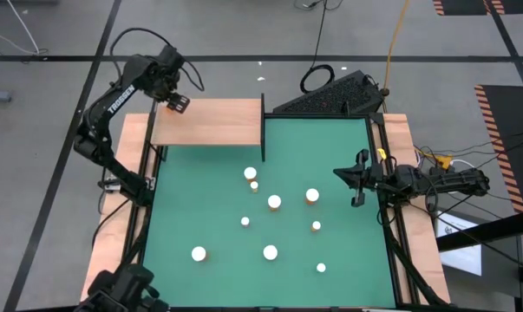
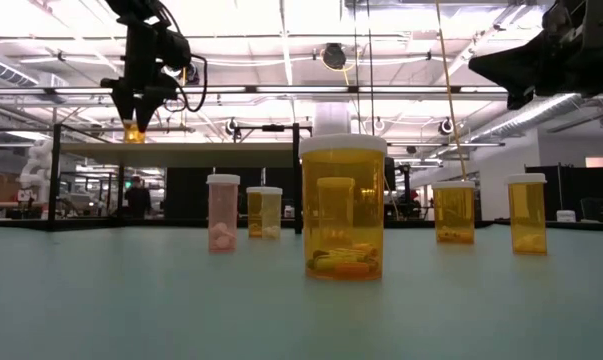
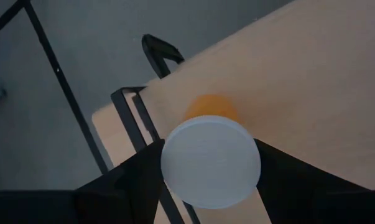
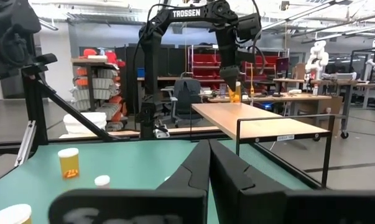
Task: Pick and place medicine bottles onto shelf by color
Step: Put the big orange pill bottle on the shelf
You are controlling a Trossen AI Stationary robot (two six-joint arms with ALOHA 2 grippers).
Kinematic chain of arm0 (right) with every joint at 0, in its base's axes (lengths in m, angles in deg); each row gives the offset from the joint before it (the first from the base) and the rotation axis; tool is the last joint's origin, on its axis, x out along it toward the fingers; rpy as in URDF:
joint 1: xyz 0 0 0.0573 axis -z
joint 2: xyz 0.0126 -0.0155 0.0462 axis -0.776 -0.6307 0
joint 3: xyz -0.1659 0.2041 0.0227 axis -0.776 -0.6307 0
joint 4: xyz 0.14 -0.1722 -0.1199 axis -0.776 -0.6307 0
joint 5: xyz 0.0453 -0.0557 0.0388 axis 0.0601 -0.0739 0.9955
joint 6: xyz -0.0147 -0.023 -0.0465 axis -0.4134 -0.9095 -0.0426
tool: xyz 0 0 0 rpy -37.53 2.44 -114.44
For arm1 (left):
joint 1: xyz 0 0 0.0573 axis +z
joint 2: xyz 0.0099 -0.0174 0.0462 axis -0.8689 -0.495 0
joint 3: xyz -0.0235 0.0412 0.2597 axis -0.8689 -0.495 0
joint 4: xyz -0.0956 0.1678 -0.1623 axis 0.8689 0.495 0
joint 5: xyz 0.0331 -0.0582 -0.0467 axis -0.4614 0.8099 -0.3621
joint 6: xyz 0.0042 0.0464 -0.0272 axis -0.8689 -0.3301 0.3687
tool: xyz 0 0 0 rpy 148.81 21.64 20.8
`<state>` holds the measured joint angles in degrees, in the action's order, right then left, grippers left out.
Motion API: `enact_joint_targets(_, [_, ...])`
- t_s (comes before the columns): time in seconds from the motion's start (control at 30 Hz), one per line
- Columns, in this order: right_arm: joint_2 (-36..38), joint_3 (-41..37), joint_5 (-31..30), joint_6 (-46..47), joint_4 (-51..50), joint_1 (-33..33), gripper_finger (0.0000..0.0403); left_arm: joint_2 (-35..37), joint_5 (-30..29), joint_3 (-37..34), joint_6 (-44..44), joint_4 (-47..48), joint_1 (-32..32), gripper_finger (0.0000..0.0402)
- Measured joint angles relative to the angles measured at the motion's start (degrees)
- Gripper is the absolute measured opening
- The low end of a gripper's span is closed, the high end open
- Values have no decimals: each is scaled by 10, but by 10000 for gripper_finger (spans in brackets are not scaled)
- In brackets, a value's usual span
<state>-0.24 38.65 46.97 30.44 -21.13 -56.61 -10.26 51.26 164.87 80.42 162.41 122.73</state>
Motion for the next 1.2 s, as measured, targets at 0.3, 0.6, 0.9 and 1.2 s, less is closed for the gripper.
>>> enact_joint_targets(0.3, [0, 0, 0, 0, 0, 0, 0, 0, 4, 0, -12, -10, 3, 228])
enact_joint_targets(0.6, [0, 0, 0, 0, 0, 0, 0, 0, 14, 0, -16, -11, 3, 247])
enact_joint_targets(0.9, [0, 0, 1, 0, 0, 0, 0, 0, 23, 0, -15, -28, 1, 335])
enact_joint_targets(1.2, [0, 0, 1, 0, 0, 0, 0, 0, -14, 25, -13, -27, -9, 332])
